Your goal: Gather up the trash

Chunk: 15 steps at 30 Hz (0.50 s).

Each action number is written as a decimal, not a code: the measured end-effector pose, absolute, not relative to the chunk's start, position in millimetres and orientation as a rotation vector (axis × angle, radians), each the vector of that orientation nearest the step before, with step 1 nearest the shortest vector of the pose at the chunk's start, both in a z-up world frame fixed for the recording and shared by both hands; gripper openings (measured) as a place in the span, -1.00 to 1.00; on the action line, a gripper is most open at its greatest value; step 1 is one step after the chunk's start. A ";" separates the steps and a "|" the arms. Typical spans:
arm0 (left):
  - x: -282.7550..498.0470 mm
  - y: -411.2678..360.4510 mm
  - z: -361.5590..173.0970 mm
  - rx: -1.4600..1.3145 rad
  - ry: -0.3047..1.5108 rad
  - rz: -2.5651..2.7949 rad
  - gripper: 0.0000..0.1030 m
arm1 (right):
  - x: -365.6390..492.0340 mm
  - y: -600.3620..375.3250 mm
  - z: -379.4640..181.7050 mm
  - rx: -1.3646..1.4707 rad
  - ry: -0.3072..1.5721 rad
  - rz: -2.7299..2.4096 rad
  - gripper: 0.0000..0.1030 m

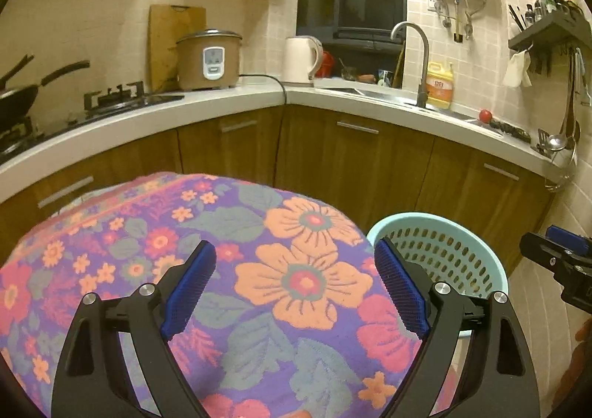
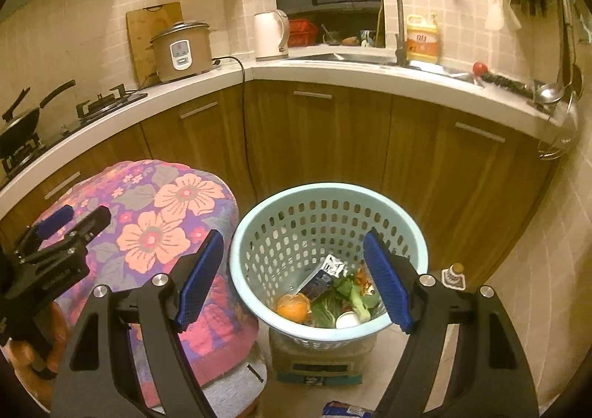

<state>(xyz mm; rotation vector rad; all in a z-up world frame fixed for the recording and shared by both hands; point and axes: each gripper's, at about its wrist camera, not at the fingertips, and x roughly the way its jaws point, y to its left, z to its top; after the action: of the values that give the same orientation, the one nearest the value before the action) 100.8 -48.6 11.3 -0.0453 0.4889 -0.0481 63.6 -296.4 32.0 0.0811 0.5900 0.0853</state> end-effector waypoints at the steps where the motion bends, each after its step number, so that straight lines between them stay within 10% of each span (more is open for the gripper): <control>1: 100.6 -46.6 10.6 -0.055 0.493 -0.053 0.66 | 62.3 -295.2 32.4 0.081 0.583 0.081 0.43; 15: 96.2 -44.1 10.3 -0.064 0.477 -0.057 0.71 | 38.9 -287.9 65.6 0.049 0.466 0.054 0.60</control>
<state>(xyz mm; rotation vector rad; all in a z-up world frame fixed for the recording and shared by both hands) 96.2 -44.1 10.3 -0.0638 0.4768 -0.0572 38.9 -287.9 65.6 0.0489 0.4660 0.0537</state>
